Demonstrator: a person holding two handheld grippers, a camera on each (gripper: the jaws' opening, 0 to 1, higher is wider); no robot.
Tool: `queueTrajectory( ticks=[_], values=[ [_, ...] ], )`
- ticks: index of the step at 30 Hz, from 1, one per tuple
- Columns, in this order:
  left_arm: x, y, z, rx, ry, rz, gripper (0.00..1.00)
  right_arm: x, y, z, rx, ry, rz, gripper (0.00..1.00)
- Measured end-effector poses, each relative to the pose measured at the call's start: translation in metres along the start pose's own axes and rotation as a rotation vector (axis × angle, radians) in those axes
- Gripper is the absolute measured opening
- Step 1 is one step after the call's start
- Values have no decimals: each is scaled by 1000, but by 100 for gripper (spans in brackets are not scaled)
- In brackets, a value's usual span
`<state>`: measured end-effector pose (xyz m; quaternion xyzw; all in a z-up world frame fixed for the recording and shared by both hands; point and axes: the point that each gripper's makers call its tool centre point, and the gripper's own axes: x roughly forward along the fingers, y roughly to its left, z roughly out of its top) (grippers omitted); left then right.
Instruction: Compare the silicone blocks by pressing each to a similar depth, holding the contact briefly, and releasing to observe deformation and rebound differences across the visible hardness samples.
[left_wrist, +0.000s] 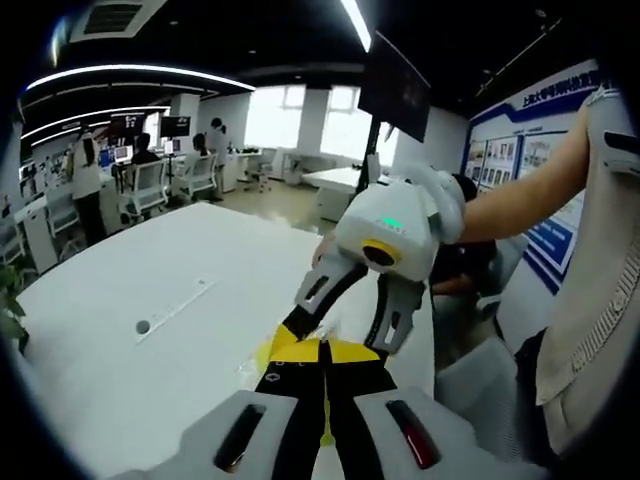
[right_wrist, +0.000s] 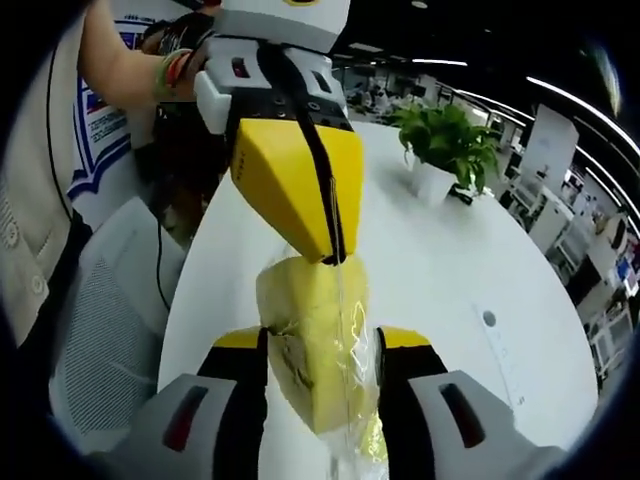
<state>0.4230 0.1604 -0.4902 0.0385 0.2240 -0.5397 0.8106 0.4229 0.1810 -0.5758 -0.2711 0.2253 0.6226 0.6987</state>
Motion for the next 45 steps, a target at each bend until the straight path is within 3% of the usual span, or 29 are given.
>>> queueTrajectory(
  ticks=[5, 7, 12, 17, 19, 23, 33, 45],
  values=[
    [0, 2, -1, -10, -1, 3, 0, -5, -4, -2, 59, -7, -42, 44],
    [0, 3, -2, -17, -1, 7, 0, -9, -6, 0, 134, -40, -70, 47],
    [0, 7, -6, -25, 2, 19, 0, -21, -16, -5, 196, -68, -163, 54],
    [0, 9, -6, -59, -7, 20, 0, -31, -16, -11, 233, -96, -235, 55],
    [1, 11, -7, -64, -8, 22, 0, -34, -15, -13, 279, -121, -255, 56],
    [3, 18, -13, -76, 1, 33, 0, -40, -12, -23, 292, -106, -308, 58],
    [11, 36, -31, -158, 27, 71, 0, -56, 6, -41, 487, -186, -380, 66],
    [25, 48, -53, -179, 59, 81, 0, -84, 16, -59, 589, -237, -480, 65]
  ],
)
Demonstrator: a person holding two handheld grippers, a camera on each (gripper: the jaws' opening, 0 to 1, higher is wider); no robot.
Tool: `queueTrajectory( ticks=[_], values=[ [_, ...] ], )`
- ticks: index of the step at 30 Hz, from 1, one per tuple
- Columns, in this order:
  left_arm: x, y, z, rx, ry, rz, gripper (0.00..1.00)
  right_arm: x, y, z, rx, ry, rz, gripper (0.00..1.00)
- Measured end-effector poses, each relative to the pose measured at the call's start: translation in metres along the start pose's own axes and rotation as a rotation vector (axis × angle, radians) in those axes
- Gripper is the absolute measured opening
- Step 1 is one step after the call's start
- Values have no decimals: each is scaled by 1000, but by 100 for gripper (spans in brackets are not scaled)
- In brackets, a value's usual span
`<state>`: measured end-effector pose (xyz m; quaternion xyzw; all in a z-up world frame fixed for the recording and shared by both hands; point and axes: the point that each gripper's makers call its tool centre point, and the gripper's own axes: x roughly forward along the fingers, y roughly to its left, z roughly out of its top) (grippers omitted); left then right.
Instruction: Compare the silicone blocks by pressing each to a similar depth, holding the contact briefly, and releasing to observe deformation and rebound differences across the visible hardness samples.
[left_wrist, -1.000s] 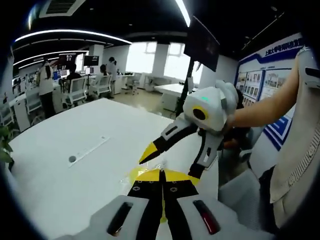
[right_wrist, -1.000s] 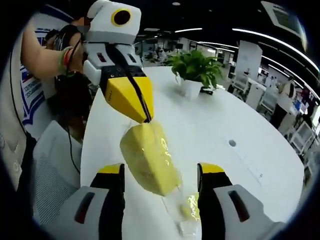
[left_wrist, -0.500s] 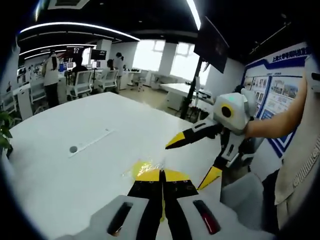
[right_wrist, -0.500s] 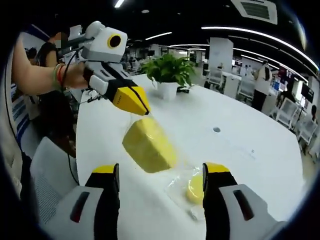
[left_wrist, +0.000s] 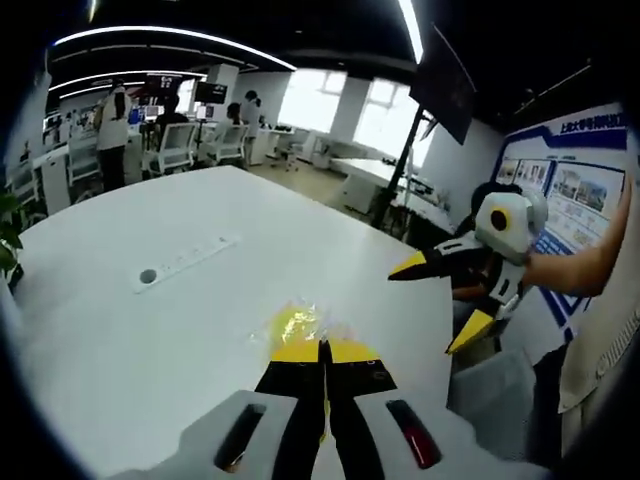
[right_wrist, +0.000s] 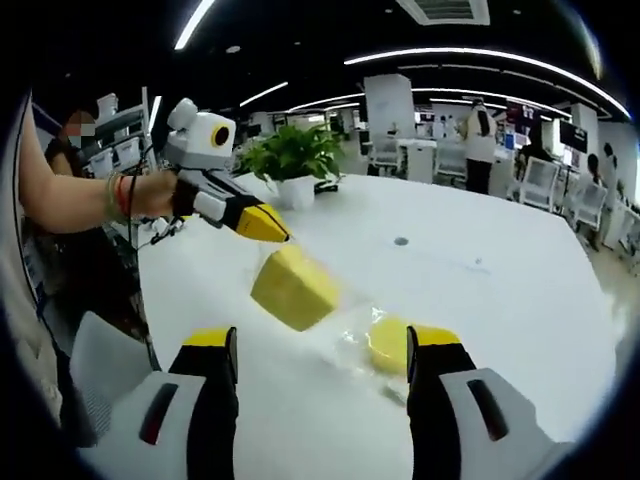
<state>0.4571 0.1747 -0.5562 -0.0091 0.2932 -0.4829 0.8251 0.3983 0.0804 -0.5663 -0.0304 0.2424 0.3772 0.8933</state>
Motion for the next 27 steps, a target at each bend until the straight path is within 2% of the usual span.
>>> queueTrajectory(
  ticks=[5, 11, 13, 15, 19, 21, 24, 26, 27],
  values=[
    [9, 8, -11, -48, 7, 11, 0, -16, -5, -10, 60, -11, -38, 67],
    [17, 18, -18, -94, 0, 14, 0, -30, -6, -31, 80, 35, -59, 69],
    [20, 22, -21, -69, 16, 26, 0, -34, -10, -34, 78, 32, -72, 71],
    [22, 26, -23, -78, 21, 26, 0, -38, -14, -33, 115, 16, -84, 71],
    [24, 36, -22, -138, -13, 23, 0, -42, -18, -35, 100, 28, -96, 71],
    [23, 43, -20, -137, -26, 41, 0, -43, -17, -36, 99, 32, -96, 71],
    [22, 57, -18, -165, -50, 68, 0, -45, -14, -38, 105, 36, -95, 71],
    [22, 68, -17, -216, -73, 91, 0, -46, -12, -43, 115, 43, -99, 73],
    [22, 71, -18, -209, -71, 88, 0, -45, -11, -46, 121, 46, -97, 75]
  ],
)
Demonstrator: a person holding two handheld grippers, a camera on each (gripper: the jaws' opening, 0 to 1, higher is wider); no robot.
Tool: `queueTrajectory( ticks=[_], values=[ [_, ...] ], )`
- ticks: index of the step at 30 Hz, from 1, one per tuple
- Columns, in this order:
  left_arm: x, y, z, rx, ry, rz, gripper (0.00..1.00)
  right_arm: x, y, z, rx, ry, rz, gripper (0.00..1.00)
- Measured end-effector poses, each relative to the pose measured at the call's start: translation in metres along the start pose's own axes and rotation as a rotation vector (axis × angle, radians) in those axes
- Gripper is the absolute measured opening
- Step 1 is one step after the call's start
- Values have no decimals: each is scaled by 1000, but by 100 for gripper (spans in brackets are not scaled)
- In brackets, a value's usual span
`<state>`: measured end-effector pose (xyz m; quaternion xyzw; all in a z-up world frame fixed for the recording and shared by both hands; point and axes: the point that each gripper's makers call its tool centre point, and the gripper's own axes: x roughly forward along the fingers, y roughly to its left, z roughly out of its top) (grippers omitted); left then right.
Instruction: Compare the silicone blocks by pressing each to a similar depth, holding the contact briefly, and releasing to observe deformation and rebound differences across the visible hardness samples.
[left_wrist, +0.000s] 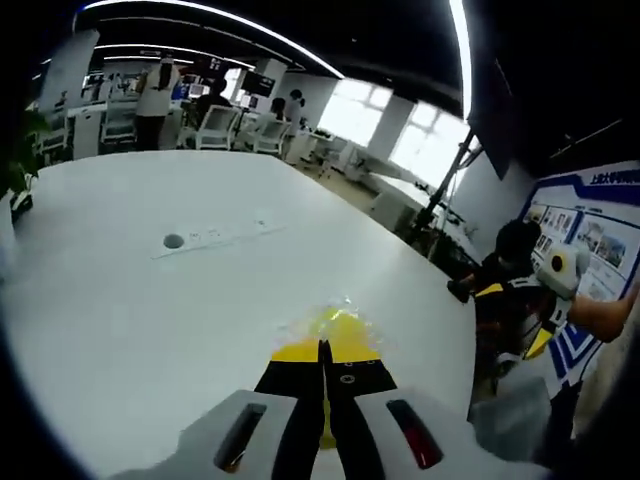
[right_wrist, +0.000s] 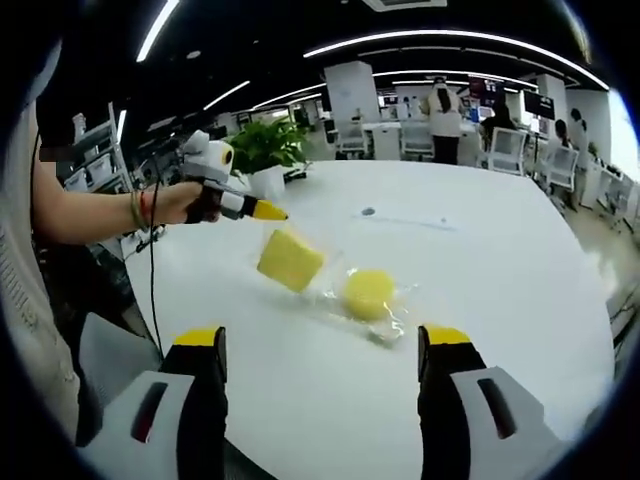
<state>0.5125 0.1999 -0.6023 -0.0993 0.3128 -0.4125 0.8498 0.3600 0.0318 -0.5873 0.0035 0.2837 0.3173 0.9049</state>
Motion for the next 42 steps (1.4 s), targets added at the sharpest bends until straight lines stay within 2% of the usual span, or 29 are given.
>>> queueTrajectory(
  ticks=[3, 11, 17, 20, 31, 35, 42],
  values=[
    [1, 14, 3, -14, -18, 28, 0, 0, 3, -11, 13, 28, 0, 75],
    [4, 52, 3, -71, -37, 91, 0, -1, 4, -19, 30, 56, -3, 74],
    [6, 81, -8, -111, -13, 134, 0, 0, -1, -22, 40, 69, -17, 74],
    [9, 93, -21, -122, 22, 146, 0, 1, -1, -24, 44, 76, -18, 74],
    [18, 118, -45, -133, 89, 159, 0, 5, 0, -30, 55, 91, -23, 72],
    [21, 125, -54, -113, 123, 167, 0, 8, 2, -33, 60, 106, -19, 72],
    [21, 131, -61, -123, 132, 169, 0, 10, 2, -31, 59, 98, -17, 73]
  ],
)
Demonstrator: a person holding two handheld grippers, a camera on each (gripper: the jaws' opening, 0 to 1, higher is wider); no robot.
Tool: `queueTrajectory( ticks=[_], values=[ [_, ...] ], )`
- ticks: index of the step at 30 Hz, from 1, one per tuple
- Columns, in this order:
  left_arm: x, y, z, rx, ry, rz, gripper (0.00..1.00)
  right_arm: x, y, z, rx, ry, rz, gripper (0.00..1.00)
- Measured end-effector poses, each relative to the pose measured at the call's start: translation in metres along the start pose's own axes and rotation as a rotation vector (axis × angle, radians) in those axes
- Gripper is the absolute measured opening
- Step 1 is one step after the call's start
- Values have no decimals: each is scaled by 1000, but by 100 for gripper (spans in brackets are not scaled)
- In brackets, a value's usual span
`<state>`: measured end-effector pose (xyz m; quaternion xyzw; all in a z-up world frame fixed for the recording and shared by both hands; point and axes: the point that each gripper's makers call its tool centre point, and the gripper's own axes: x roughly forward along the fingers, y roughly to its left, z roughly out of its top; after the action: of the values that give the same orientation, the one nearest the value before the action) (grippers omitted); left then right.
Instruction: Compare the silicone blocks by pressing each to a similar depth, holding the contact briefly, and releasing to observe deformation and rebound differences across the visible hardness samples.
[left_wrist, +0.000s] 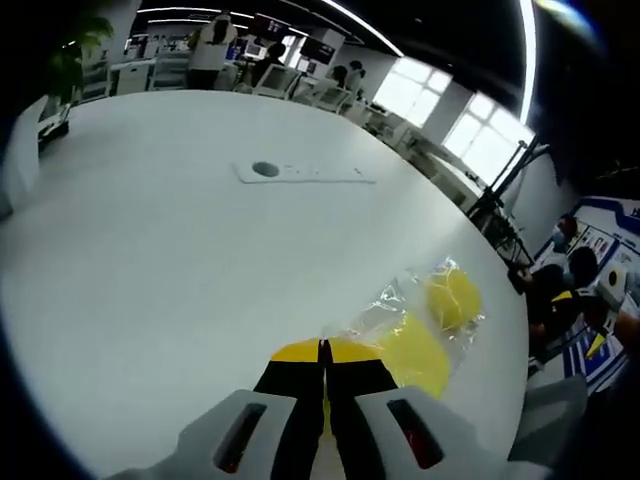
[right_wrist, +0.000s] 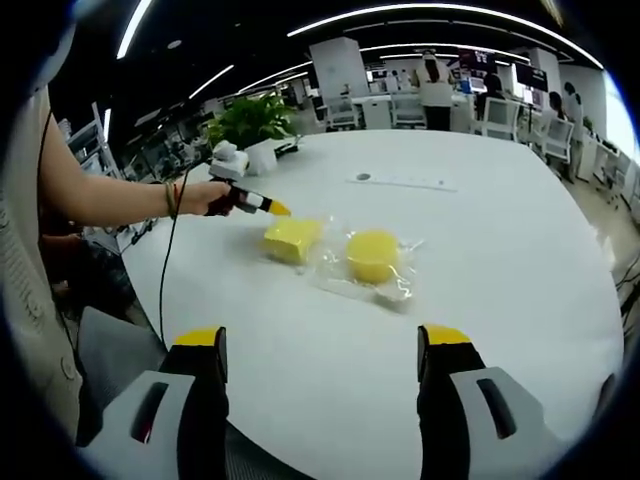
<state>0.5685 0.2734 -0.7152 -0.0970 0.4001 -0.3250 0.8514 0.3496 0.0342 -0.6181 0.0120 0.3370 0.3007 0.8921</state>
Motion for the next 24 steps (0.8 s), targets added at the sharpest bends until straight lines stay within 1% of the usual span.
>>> queueTrajectory(
  ticks=[2, 7, 9, 13, 14, 16, 19, 24],
  values=[
    [0, 1, 1, -15, -8, -8, 0, 0, 1, 1, -1, -3, 3, 73],
    [-1, 2, 1, -15, -22, -18, 0, 1, 4, 1, 0, -9, 9, 72],
    [-3, 2, 1, 14, -34, -12, 0, 1, 4, 1, -2, -11, 10, 72],
    [-9, 3, -2, 33, -37, 13, 4, 1, 6, -1, 0, -9, 15, 72],
    [-10, 5, -4, 29, -31, 20, 8, 0, 6, 0, -3, -13, 17, 71],
    [-17, 4, -3, 21, -49, 23, 13, -1, 8, 4, -7, -33, 25, 71],
    [-29, 5, -2, 24, -69, 46, 14, -2, 9, 6, -6, -47, 29, 70],
    [-49, 0, -3, 5, -102, 57, 17, -4, 13, 4, -4, -55, 39, 70]
  ],
)
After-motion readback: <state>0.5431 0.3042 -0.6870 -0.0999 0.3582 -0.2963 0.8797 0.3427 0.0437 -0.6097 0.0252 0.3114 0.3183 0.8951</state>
